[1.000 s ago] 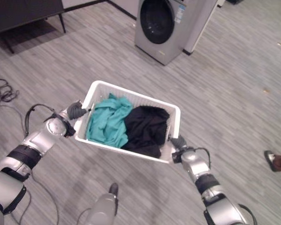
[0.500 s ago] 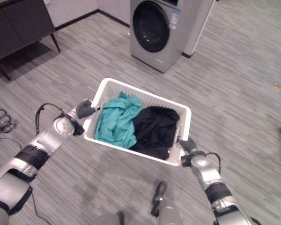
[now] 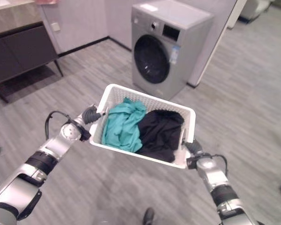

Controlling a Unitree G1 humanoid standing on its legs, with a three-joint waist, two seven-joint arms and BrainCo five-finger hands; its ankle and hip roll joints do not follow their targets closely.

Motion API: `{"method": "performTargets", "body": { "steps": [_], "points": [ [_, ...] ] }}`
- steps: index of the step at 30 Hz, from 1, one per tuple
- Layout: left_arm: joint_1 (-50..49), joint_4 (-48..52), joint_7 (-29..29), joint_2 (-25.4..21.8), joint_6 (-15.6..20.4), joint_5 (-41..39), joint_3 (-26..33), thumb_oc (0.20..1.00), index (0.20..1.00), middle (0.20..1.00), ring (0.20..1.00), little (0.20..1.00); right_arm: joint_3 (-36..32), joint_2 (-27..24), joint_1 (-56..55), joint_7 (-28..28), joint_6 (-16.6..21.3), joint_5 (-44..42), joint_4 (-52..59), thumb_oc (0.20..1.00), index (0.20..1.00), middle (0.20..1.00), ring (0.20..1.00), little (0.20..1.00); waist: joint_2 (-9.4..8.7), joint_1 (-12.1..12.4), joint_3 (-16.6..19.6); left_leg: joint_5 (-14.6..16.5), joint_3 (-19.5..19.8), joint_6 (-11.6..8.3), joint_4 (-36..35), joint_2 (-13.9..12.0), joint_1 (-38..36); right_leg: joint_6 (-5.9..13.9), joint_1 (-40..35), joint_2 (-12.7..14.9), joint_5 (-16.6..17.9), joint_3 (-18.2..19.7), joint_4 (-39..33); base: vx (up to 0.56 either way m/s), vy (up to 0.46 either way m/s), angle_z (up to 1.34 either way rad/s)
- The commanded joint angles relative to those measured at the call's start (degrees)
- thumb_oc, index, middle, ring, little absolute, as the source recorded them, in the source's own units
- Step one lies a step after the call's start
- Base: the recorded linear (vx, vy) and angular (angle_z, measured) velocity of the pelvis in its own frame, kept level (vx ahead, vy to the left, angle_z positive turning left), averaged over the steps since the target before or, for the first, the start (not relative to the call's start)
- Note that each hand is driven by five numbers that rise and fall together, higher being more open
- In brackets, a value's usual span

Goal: Grab the laundry basket,head to the washer,open it,put in the laundry and shut it.

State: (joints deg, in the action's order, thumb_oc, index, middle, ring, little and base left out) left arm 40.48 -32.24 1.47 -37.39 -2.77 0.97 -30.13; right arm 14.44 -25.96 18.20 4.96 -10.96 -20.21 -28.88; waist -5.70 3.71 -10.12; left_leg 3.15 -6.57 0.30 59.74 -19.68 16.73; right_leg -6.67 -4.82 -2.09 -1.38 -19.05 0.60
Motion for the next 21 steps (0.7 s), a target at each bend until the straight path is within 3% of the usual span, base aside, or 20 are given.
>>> {"method": "performTargets", "body": {
  "steps": [1, 4, 5, 8, 10, 13, 16, 18, 21],
  "points": [
    [7.5, -0.8, 3.7, -3.7, 0.6, -1.6, 0.2, 0.2, 0.2, 0.2, 0.2, 0.2, -4.8, -2.2, 0.6, -2.0, 7.7, -4.7, 8.2, 0.2, 0.2, 0.2, 0.2, 0.2, -0.81, 1.5, 2.0, 2.4, -3.7, -1.56, -20.3, -0.2, -9.3, 9.71, -0.5, 3.8, -0.8, -1.6, -3.5, 0.24, 0.027, -0.06],
    [8.3, -1.5, 4.0, -2.4, 0.5, -1.3, -0.5, 0.2, 0.2, 0.2, 0.2, 0.2, -5.3, -2.6, -0.7, -2.2, 7.7, -4.0, 9.3, 0.2, 0.2, 0.2, 0.2, 0.2, -1.65, 1.2, 1.8, 0.5, -5.7, -2.67, -37.3, 1.1, -7.6, 10.09, -1.8, 4.9, -2.2, -2.2, -3.5, 0.23, 0.071, -0.03],
    [8.5, -1.9, 4.2, -2.2, 0.7, -1.1, -0.7, 0.2, 0.2, 0.2, 0.2, 0.2, -5.1, -2.6, -0.8, -2.0, 7.9, -3.8, 9.2, 0.2, 0.2, 0.2, 0.2, 0.2, -1.57, 1.9, 1.5, -2.6, -3.8, -3.43, -43.4, 2.9, -6.6, 10.03, -2.6, 4.3, -2.7, -1.9, -3.4, 0.27, 0.06, 0.07],
    [8.8, -2.4, 4.1, -2.7, 1.3, -1.6, -1.4, 0.2, 0.2, 0.2, 0.2, 0.2, -4.7, -2.3, 0.2, -1.7, 8.9, -4.0, 8.5, 0.2, 0.2, 0.2, 0.2, 0.2, -1.01, 4.1, 0.6, -7.8, 4.3, -3.98, -58.0, 8.7, -3.9, 9.28, -4.0, 2.5, -4.9, -1.1, -2.0, 0.26, 0.078, -0.39],
    [9.0, -2.5, 4.1, -3.0, 1.5, -2.0, -2.0, 0.2, 0.2, 0.2, 0.2, 0.2, -3.7, -1.9, 1.5, -1.5, 9.3, -4.4, 7.7, 0.2, 0.2, 0.2, 0.2, 0.2, -0.59, 5.4, 0.3, -8.5, 8.7, -4.37, -61.9, 10.2, -2.3, 8.71, -5.0, 1.3, -6.9, 0.0, -0.6, 0.28, 0.074, -0.59],
    [10.1, -2.4, 4.3, -4.0, 1.6, -2.5, -2.9, 0.2, 0.2, 0.2, 0.2, 0.2, -2.0, -0.9, 4.4, -0.8, 9.8, -5.1, 5.7, 0.2, 0.2, 0.2, 0.2, 0.2, -0.47, 6.6, -0.1, -9.0, 12.7, -4.55, -61.6, 10.2, -0.5, 8.22, -5.8, 0.2, -9.1, 1.1, 1.5, 0.3, 0.1, 0.27],
    [10.3, -1.4, 4.1, -5.3, 1.4, -2.1, -3.4, 0.2, 0.2, 0.2, 0.2, 0.2, -1.4, 0.4, 5.6, -0.7, 9.5, -5.1, 4.6, 0.2, 0.2, 0.2, 0.2, 0.2, -0.58, 7.7, 1.5, -9.4, 12.3, -4.04, -59.2, 9.4, -2.2, 8.94, -7.7, 0.2, -11.3, 2.1, 3.2, 0.37, 0.192, 0.0],
    [11.1, -1.7, 4.2, -6.3, 1.7, -2.1, -4.7, 0.2, 0.2, 0.2, 0.2, 0.2, -1.9, 0.9, 5.7, -0.4, 9.8, -4.9, 3.9, 0.2, 0.2, 0.2, 0.2, 0.2, -1.38, 8.5, 2.1, -8.2, 12.1, -3.65, -52.7, 10.8, -1.2, 9.73, -8.4, 1.8, -11.8, 2.9, 6.6, 0.43, 0.267, -0.17],
    [12.3, -1.9, 4.5, -7.4, 1.9, -2.3, -6.2, 0.2, 0.2, 0.2, 0.2, 0.2, -2.8, 1.0, 5.7, -0.3, 9.5, -4.1, 2.8, 0.2, 0.2, 0.2, 0.2, 0.2, -2.32, 8.1, 3.1, -4.6, 10.2, -0.77, -48.5, 13.9, -3.6, 13.17, -6.2, 5.5, -7.5, 3.7, 17.9, 0.42, 0.371, -0.32]
  ]
}}
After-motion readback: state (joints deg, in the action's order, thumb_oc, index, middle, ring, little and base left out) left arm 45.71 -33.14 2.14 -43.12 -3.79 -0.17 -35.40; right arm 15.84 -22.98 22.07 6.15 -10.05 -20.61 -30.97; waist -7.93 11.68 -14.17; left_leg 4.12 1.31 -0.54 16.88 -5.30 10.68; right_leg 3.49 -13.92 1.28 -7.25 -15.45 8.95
